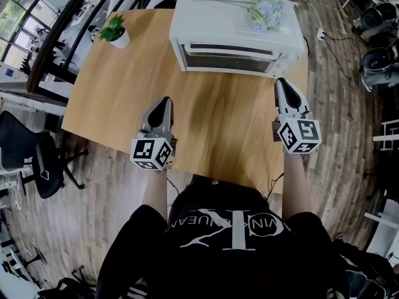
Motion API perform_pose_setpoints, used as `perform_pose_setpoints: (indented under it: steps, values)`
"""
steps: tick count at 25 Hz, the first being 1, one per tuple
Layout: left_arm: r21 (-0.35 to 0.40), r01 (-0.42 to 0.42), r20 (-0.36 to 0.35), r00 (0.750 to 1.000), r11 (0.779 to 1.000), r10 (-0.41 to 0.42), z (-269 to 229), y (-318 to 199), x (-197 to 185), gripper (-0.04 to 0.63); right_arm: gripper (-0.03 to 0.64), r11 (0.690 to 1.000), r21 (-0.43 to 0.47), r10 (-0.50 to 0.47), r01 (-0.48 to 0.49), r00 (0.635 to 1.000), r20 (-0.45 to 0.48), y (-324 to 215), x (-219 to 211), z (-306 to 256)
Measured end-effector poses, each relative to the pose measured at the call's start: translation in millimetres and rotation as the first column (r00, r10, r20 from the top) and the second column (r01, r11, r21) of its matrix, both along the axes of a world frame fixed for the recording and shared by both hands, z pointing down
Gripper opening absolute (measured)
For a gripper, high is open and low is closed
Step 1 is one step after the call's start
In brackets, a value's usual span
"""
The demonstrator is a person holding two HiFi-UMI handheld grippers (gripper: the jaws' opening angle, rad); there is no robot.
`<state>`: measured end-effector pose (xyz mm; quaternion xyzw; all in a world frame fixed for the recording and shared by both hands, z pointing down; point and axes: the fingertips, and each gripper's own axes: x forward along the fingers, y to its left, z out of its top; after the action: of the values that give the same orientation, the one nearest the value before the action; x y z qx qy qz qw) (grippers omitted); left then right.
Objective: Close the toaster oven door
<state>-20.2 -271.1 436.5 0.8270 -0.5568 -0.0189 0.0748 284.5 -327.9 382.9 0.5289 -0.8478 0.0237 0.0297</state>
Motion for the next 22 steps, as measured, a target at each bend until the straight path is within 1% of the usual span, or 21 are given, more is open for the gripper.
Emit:
perform_pose_setpoints:
  steps: [6, 10, 16, 22]
  values:
    - [0.014, 0.022, 0.004, 1.0, 1.0, -0.022, -2, 9, -3, -0.006, 0.023, 0.999, -0.034, -0.013, 0.013, 1.0, 0.001, 22, 0, 13]
    - [0.029, 0.017, 0.028, 0.999, 0.999, -0.018, -8, 17, 0, -0.006, 0.023, 0.998, -0.052, -0.024, 0.024, 1.0, 0.005, 38, 1, 21]
    - [0.047, 0.031, 0.04, 0.999, 0.998, -0.033, -13, 21, -2, -0.006, 0.023, 0.998, -0.06, -0.032, 0.034, 0.999, 0.024, 51, 0, 28]
    - [0.059, 0.027, 0.05, 0.998, 0.998, -0.03, -16, 23, 3, -0.006, 0.023, 0.997, -0.064, -0.032, 0.034, 0.999, 0.03, 58, 2, 31]
